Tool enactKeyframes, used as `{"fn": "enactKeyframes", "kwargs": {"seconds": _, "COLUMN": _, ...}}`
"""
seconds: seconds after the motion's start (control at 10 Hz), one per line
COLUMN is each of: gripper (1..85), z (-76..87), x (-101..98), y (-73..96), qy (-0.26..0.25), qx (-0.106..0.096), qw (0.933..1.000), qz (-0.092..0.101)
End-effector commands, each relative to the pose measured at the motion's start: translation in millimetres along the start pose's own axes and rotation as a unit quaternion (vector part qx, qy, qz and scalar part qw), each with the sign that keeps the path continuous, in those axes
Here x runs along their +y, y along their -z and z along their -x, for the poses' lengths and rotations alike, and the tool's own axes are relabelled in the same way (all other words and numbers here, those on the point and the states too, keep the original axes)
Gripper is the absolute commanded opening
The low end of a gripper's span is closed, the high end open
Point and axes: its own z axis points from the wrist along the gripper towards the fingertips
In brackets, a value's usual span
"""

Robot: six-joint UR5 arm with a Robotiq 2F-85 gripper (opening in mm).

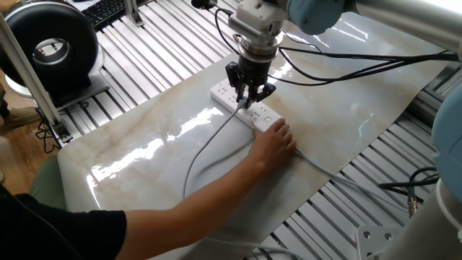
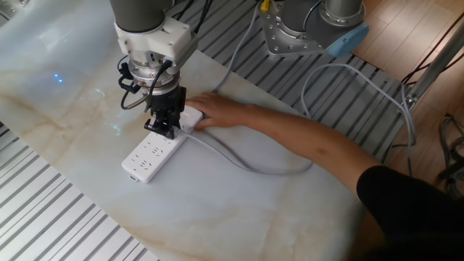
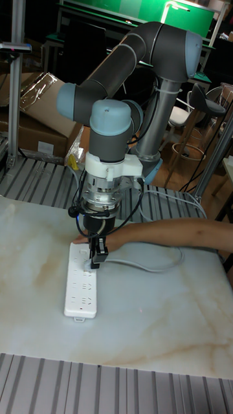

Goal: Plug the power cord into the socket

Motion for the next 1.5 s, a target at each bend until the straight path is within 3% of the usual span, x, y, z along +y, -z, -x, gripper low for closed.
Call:
{"fn": "enactKeyframes", "kwargs": {"seconds": 0.0, "gripper": 1.0, "z": 2.3, "x": -1.2, "y": 4.4, "qy": -0.007, "qx": -0.003, "qw": 1.0, "qz": 0.004}}
{"fn": "enactKeyframes", "kwargs": {"seconds": 1.4, "gripper": 1.0, "z": 0.6, "x": -2.8, "y": 0.2, "qy": -0.001, "qx": -0.004, "qw": 1.0, "qz": -0.004}}
